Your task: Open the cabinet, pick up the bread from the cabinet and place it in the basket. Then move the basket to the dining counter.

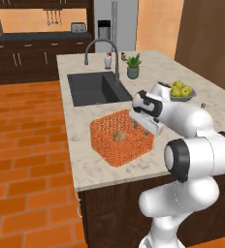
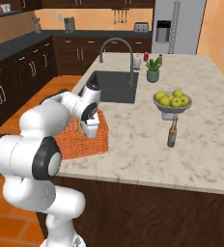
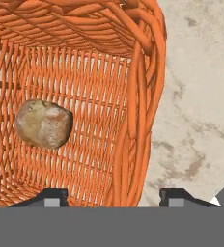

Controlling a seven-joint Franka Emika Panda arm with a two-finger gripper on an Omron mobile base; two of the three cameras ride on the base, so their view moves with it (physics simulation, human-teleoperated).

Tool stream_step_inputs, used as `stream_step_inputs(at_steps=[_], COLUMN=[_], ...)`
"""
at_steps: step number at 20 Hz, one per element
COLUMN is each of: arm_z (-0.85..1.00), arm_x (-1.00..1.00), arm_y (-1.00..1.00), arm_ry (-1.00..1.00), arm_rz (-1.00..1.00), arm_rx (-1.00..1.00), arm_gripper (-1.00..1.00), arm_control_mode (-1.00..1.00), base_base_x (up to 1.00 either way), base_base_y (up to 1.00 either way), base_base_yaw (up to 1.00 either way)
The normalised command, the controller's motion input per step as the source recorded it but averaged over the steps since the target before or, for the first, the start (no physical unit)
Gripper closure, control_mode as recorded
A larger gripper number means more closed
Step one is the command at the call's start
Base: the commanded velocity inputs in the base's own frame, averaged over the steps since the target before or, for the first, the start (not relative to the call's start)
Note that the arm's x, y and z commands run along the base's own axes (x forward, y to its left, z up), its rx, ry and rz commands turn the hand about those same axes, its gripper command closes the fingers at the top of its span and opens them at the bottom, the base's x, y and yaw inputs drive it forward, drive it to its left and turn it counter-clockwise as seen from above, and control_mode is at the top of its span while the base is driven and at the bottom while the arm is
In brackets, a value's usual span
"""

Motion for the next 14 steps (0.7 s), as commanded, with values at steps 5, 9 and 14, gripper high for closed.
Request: stream_step_inputs(at_steps=[5, 9, 14], arm_z=[0.55, 0.53, 0.72], arm_x=[-0.82, -1.0, -1.0], arm_y=[0.0, 0.11, 0.11], arm_ry=[-0.21, -0.28, -0.26], arm_rz=[0.02, 0.23, 0.38], arm_rx=[0.0, -0.08, -0.17], arm_gripper=[-1.0, -1.0, -1.0], arm_control_mode=[-1.0, -1.0, -1.0], base_base_x=[0.0, 0.0, 0.0], base_base_y=[0.0, 0.0, 0.0], base_base_yaw=[0.0, 0.0, 0.0])
